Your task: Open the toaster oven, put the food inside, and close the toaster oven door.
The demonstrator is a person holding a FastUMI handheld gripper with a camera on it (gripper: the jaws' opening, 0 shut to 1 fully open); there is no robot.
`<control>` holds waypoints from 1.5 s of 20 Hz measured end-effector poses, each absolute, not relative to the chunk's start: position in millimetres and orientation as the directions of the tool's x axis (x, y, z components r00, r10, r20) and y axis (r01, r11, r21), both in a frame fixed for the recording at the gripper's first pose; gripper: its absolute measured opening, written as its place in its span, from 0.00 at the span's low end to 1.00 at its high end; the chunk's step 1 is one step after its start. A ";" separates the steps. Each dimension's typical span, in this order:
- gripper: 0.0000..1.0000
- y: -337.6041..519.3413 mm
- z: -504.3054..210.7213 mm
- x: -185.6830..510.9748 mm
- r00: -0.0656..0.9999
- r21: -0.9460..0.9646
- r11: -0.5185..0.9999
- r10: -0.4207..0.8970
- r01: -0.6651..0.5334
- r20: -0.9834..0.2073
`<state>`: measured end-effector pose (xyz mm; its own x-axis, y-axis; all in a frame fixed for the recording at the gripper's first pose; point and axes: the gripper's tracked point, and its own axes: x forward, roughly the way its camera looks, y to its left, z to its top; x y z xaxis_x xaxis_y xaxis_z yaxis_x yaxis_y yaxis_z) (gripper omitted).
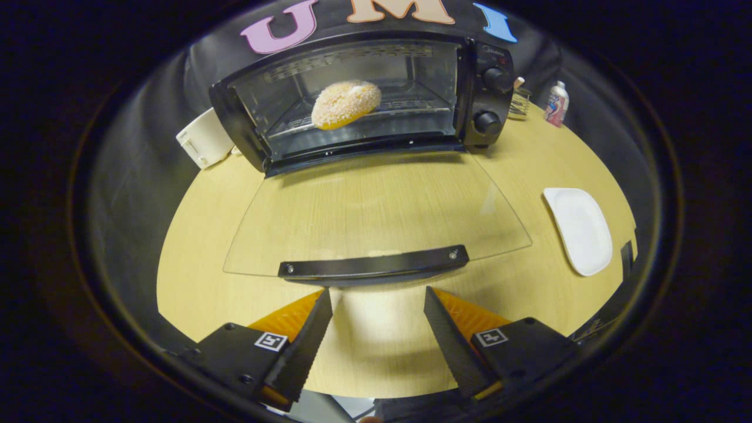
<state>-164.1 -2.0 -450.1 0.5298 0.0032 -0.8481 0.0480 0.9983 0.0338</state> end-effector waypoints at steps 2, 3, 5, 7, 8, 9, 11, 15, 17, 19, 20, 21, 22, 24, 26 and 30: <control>1.00 -2.5 -445.5 -161.1 0.548 0.008 1.000 -0.002 0.017 -0.836; 1.00 -3.5 -441.9 -160.2 0.563 -0.004 1.000 -0.004 0.002 -0.826; 1.00 -3.0 -432.0 -157.9 0.592 -0.022 1.000 -0.007 -0.018 -0.806; 1.00 -2.4 -422.3 -156.0 0.619 -0.021 1.000 -0.005 -0.017 -0.785; 1.00 -1.8 -416.6 -154.7 0.634 -0.018 1.000 -0.003 -0.016 -0.773; 1.00 -1.7 -410.6 -152.7 0.649 -0.017 1.000 -0.002 -0.017 -0.760; 1.00 -1.1 -395.9 -147.2 0.681 -0.019 1.000 0.000 -0.019 -0.732; 1.00 0.3 -367.8 -130.1 0.733 -0.032 0.999 -0.004 -0.024 -0.680; 1.00 -0.1 -355.3 -118.6 0.752 -0.042 0.999 -0.009 -0.024 -0.659; 1.00 2.9 -345.9 -104.7 0.771 -0.038 0.999 -0.006 -0.024 -0.636; 1.00 3.4 -342.7 -96.9 0.778 -0.034 0.999 -0.005 -0.021 -0.629; 1.00 3.9 -339.2 -90.8 0.782 -0.031 0.999 -0.005 -0.019 -0.623; 1.00 4.9 -336.2 -84.8 0.787 -0.024 1.000 -0.003 -0.015 -0.617; 1.00 8.2 -330.3 -73.0 0.796 -0.003 1.000 0.003 -0.006 -0.606; 1.00 8.9 -325.9 -61.9 0.802 0.020 1.000 0.005 0.009 -0.597; 1.00 10.4 -315.5 -46.0 0.819 0.045 0.999 0.003 0.028 -0.574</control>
<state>-46.0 10.4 -315.5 0.8188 0.0033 -0.5741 0.0275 0.9986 0.0450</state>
